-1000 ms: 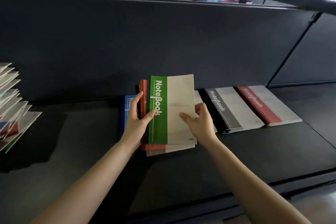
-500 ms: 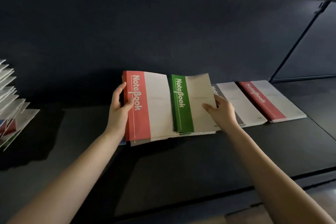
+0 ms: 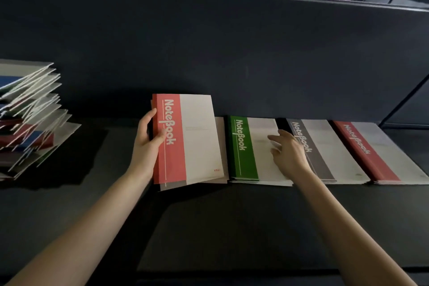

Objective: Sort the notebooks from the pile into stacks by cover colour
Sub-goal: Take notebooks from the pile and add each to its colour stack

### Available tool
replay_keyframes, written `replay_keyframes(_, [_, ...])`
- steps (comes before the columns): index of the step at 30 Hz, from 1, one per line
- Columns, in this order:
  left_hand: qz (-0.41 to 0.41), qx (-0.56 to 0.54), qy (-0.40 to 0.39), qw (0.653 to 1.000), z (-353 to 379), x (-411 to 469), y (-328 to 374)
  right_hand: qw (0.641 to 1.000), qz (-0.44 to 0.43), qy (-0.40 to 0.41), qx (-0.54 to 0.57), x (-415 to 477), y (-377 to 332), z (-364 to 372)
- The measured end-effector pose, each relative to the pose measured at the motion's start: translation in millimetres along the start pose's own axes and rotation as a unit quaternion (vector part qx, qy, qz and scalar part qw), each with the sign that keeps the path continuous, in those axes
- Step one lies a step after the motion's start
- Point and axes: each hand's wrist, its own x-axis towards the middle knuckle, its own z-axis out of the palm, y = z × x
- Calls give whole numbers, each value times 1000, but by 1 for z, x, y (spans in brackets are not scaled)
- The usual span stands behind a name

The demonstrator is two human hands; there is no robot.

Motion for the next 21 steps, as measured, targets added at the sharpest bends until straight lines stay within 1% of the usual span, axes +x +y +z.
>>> replay_keyframes(4, [6, -2, -24, 1000, 14, -1, 4, 1000, -9, -11, -18, 3, 1, -2])
replay_keyframes(9, [12, -14, -54, 998, 44, -3, 11, 1000, -8, -20, 6, -2, 7, -4])
replay_keyframes(10, [13, -16, -60, 998, 51, -4, 12, 1000, -13, -12, 24, -4, 6, -7])
replay_keyframes(14, [19, -19, -82, 996, 87, -10, 14, 988, -51, 60, 132, -16, 3, -26])
replay_keyframes(15, [20, -20, -88, 996, 97, -13, 15, 984, -44, 51, 165, -18, 3, -32])
replay_keyframes(18, [16, -21, -110, 994, 132, -21, 13, 971, -15, -27, 237, -23, 8, -44])
replay_keyframes(19, [12, -23, -117, 993, 144, -23, 12, 967, -5, -41, 251, -25, 13, -46])
replay_keyframes(21, [-2, -33, -129, 991, 167, -27, 10, 958, 29, -38, 283, -29, 25, -50])
